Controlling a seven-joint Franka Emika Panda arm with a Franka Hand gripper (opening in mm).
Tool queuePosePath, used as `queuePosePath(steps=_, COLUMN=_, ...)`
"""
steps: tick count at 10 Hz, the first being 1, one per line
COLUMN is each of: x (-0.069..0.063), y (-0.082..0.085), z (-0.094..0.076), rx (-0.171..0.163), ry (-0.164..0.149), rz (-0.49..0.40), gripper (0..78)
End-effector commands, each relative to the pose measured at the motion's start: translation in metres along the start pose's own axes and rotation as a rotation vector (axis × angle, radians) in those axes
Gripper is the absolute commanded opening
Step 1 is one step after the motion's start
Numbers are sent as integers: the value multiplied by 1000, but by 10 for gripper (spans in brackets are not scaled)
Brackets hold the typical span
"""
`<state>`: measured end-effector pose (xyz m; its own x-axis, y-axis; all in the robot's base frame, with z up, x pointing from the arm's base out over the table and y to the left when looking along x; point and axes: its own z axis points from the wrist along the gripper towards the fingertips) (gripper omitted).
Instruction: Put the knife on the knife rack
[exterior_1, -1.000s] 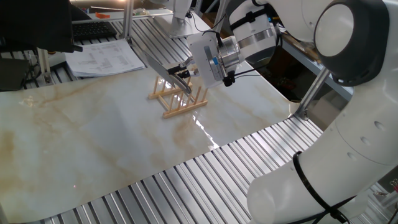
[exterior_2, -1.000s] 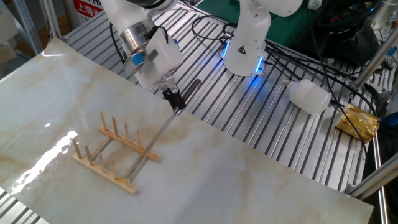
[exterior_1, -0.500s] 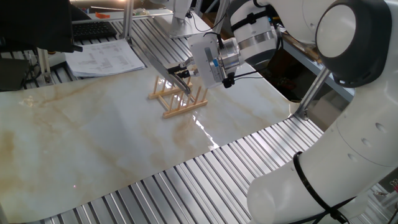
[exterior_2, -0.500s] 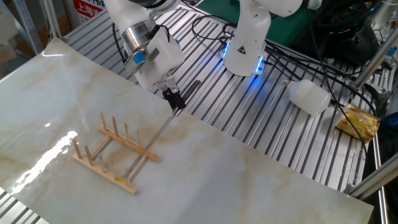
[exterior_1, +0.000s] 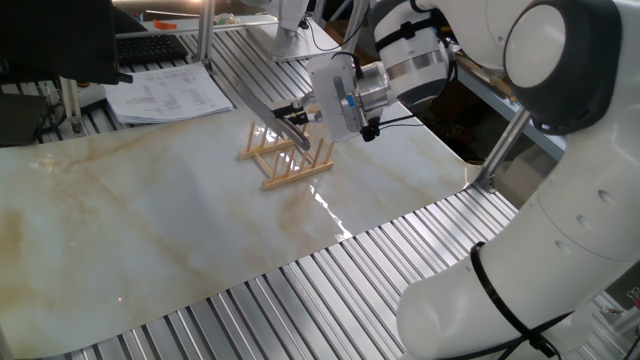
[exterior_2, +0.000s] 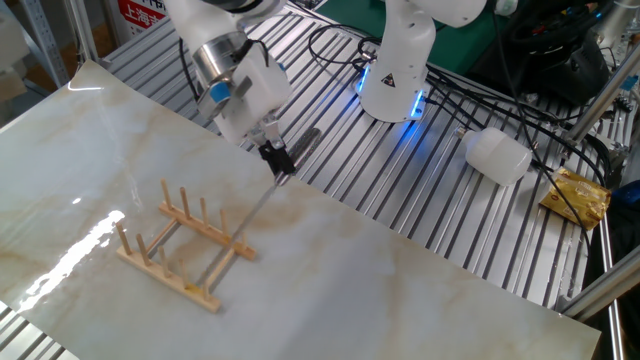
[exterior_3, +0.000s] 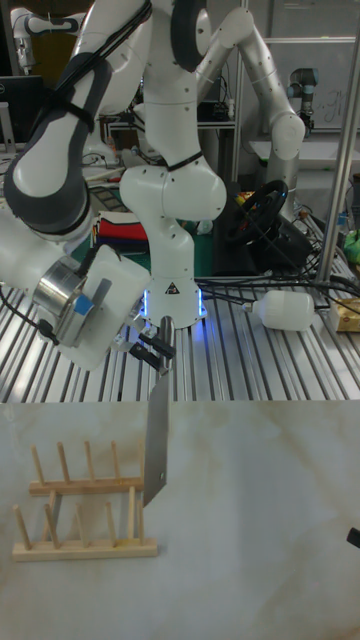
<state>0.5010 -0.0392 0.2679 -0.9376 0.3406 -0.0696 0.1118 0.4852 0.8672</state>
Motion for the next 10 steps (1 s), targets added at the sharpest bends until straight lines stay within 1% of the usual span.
queuePosePath(steps=1, x=-6, y=-18, z=-29, rx=-28, ry=13, rz=3, gripper=17)
queuePosePath(steps=3, x=-3, y=-16, z=-35, rx=-30, ry=14, rz=14, gripper=17)
queuePosePath(steps=5, x=2, y=-17, z=-34, rx=-37, ry=12, rz=34, gripper=17)
queuePosePath(steps=7, x=9, y=-19, z=-31, rx=-43, ry=7, rz=31, gripper=17)
queuePosePath(steps=9, x=8, y=-21, z=-31, rx=-48, ry=11, rz=22, gripper=17)
queuePosePath(steps=10, x=6, y=-25, z=-33, rx=-59, ry=15, rz=9, gripper=17)
